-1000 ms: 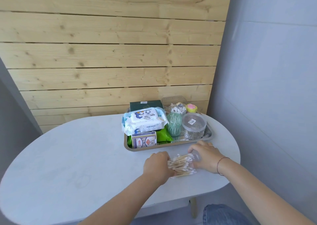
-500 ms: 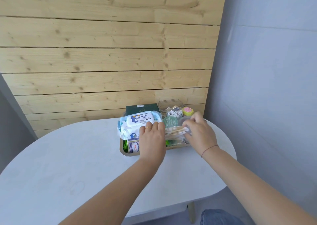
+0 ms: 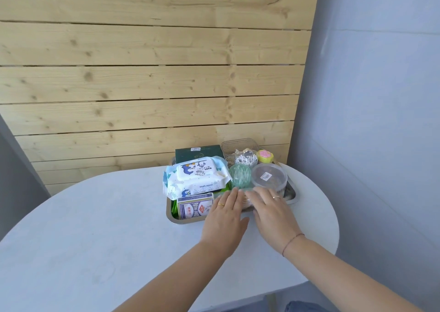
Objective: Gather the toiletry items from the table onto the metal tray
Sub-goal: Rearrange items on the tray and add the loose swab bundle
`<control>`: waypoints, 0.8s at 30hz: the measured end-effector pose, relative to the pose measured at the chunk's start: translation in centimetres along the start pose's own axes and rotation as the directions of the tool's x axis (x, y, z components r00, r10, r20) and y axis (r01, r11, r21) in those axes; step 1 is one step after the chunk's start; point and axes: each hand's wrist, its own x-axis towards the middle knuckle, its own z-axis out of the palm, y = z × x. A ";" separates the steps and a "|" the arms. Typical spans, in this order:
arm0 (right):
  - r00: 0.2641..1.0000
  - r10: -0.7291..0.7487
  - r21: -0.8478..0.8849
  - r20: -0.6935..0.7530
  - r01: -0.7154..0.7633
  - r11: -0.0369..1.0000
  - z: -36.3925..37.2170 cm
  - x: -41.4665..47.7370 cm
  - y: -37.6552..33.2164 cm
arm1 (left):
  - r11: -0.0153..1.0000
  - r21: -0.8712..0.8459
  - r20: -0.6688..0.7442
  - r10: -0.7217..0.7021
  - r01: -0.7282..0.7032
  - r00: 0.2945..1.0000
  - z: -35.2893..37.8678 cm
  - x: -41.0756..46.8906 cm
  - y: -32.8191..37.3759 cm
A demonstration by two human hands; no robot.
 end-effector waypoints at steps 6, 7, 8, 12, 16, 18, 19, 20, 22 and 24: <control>0.990 -0.014 -0.024 0.143 0.018 1.000 3.6 -1.2 1.1 | 1.000 -0.016 0.061 0.001 0.000 0.998 1.9 1.1 -0.6; 0.990 -0.010 -0.030 0.138 0.014 0.999 3.7 -1.2 0.9 | 1.000 -0.011 0.068 0.013 -0.012 0.998 2.0 1.1 -0.6; 0.991 -0.008 -0.041 0.133 0.013 0.999 3.7 -1.0 0.5 | 1.000 -0.014 0.078 0.009 -0.008 0.997 1.9 1.0 -0.5; 0.990 0.017 -0.047 0.142 -0.011 0.999 3.5 -0.5 -0.3 | 1.000 0.004 0.059 -0.004 0.004 0.998 2.3 1.1 -0.7; 0.987 0.068 -0.052 0.146 -0.061 0.997 3.5 -0.5 -0.9 | 1.000 0.023 0.130 -0.016 0.014 0.991 2.7 0.8 -0.8; 0.982 0.107 -0.041 0.156 -0.102 0.994 3.0 -0.7 -1.4 | 1.000 0.019 0.090 0.000 -0.001 0.996 2.2 0.2 -0.6; 0.985 0.109 -0.051 0.134 -0.103 0.993 2.7 -0.8 -1.6 | 1.000 0.019 0.043 0.003 -0.004 0.999 1.7 -0.2 -0.4; 0.989 0.115 -0.067 0.090 -0.109 0.992 2.6 -1.0 -1.7 | 1.000 -0.014 0.015 0.004 -0.004 1.000 1.1 -1.1 -0.1; 0.988 0.151 -0.055 0.024 -0.150 0.987 1.8 -1.1 -2.5 | 0.997 -0.065 -0.134 0.032 -0.041 0.990 0.3 -3.3 -0.2; 0.987 0.152 -0.046 0.041 -0.151 0.988 -0.2 -0.9 -4.2 | 0.974 -0.179 -0.299 0.080 -0.139 0.951 -0.3 -6.3 -0.6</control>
